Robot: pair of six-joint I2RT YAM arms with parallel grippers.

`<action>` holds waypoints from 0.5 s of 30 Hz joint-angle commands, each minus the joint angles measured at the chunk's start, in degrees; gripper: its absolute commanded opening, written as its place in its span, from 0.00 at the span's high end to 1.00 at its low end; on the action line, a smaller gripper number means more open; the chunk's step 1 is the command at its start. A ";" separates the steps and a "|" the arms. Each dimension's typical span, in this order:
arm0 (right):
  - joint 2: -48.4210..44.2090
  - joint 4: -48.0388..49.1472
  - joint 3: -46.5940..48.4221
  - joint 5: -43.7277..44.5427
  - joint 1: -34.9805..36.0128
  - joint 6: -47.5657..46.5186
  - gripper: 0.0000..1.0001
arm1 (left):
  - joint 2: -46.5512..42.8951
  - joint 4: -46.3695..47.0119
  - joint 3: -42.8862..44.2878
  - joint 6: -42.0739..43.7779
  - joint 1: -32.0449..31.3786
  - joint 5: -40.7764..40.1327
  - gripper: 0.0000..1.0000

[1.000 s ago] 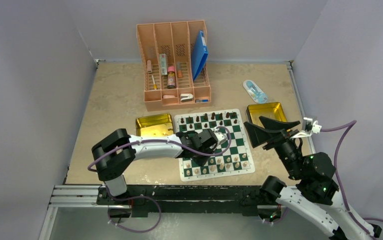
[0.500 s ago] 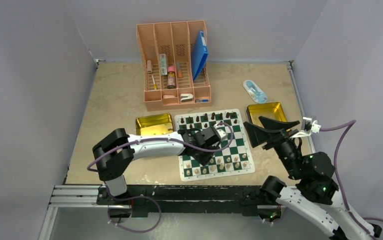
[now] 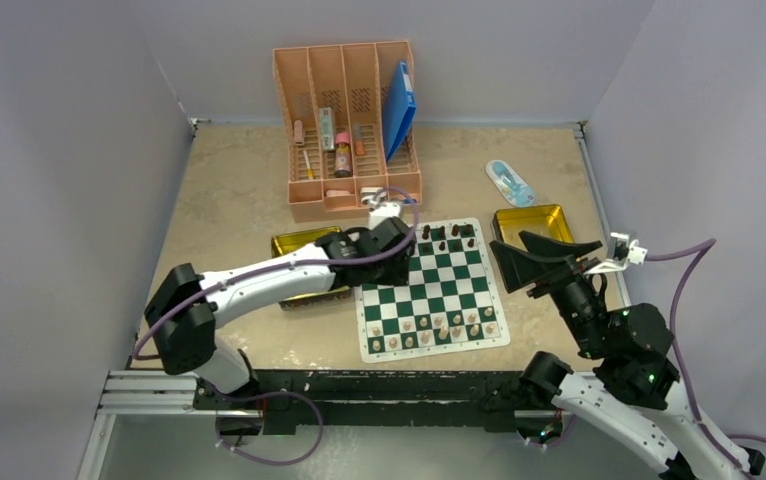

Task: Set up the chess pieces on the board
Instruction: Place the chess piece on the chessboard, then pick up the chess piece from the storage box.

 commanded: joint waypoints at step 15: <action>3.89 3.93 2.33 1.65 0.15 4.96 0.04 | -17.79 -5.09 -13.66 -48.83 34.45 6.66 0.57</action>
